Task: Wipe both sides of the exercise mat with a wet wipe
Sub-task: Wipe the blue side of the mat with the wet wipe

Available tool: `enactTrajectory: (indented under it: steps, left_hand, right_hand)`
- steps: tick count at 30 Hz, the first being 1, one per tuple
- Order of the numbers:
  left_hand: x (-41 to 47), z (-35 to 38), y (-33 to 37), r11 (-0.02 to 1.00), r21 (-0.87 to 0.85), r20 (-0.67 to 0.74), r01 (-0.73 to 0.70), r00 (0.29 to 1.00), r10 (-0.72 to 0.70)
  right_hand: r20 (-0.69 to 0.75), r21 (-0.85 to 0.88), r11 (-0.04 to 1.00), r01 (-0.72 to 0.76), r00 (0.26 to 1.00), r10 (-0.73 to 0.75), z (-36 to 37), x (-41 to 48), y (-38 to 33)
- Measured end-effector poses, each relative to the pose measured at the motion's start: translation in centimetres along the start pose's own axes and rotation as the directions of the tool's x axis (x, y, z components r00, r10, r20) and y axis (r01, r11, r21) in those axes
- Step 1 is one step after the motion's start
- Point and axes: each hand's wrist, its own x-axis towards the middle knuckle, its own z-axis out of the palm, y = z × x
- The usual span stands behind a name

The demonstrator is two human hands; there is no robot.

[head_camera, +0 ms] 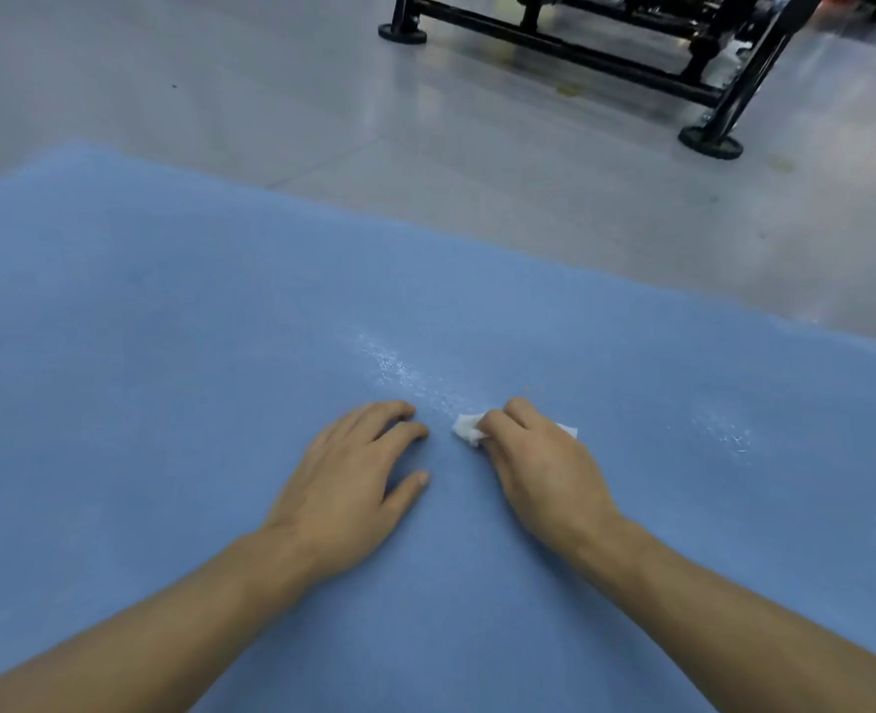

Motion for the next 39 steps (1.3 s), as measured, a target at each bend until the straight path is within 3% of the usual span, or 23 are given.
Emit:
enactTrajectory:
  steps: [6, 10, 16, 20, 23, 25, 29, 32, 35, 39]
  left_hand:
    - [0.9, -0.6, -1.6, 0.992, 0.069, 0.061, 0.106, 0.992, -0.110]
    - [0.9, -0.6, -1.5, 0.986, 0.119, 0.050, 0.117, 0.991, -0.124]
    - [0.7, -0.7, -1.3, 0.981, 0.157, 0.064, 0.112, 0.990, -0.123]
    - [0.4, -0.8, -1.3, 0.978, 0.185, 0.084, 0.097, 0.990, -0.114]
    - [0.0, -0.8, -1.0, 0.977, 0.187, 0.076, 0.101, 0.990, -0.117]
    - [-0.1, -0.6, -0.9, 0.977, 0.184, 0.071, 0.104, 0.990, -0.119]
    - [0.0, -0.5, -0.9, 0.973, 0.203, 0.066, 0.114, 0.989, -0.129]
    - [0.0, -0.4, -0.9, 0.969, 0.219, 0.069, 0.114, 0.989, -0.132]
    - [0.1, -0.3, -1.0, 0.971, 0.212, 0.070, 0.109, 0.989, -0.126]
    - [0.3, -0.1, -1.2, 0.964, 0.243, 0.081, 0.112, 0.988, -0.135]
  right_hand:
    - [-0.047, -0.102, 0.976, -0.192, 0.981, 0.188, -0.8, 4.8, 4.0]
    - [-0.074, -0.022, 0.977, -0.210, 0.975, 0.208, -0.4, 6.1, 2.9]
    - [-0.021, 0.065, 0.984, 0.166, 0.986, -0.165, 0.3, 0.0, -1.7]
    - [0.063, -0.102, 0.957, 0.271, 0.962, -0.265, -0.1, -4.1, -0.2]
    - [0.082, -0.244, 0.939, 0.241, 0.970, -0.228, -0.4, -4.7, 1.8]
    - [0.079, -0.225, 0.956, 0.187, 0.982, -0.173, -0.7, -3.4, 3.2]
    - [-0.005, -0.231, 0.963, -0.140, 0.990, 0.143, -1.6, 1.9, 6.1]
    - [-0.047, -0.172, 0.959, -0.224, 0.975, 0.219, -1.4, 4.4, 5.8]
    - [-0.070, -0.064, 0.980, -0.190, 0.980, 0.186, -0.5, 5.5, 3.8]
    - [-0.014, -0.002, 1.000, 0.017, 1.000, -0.017, 0.4, 4.4, 0.1]
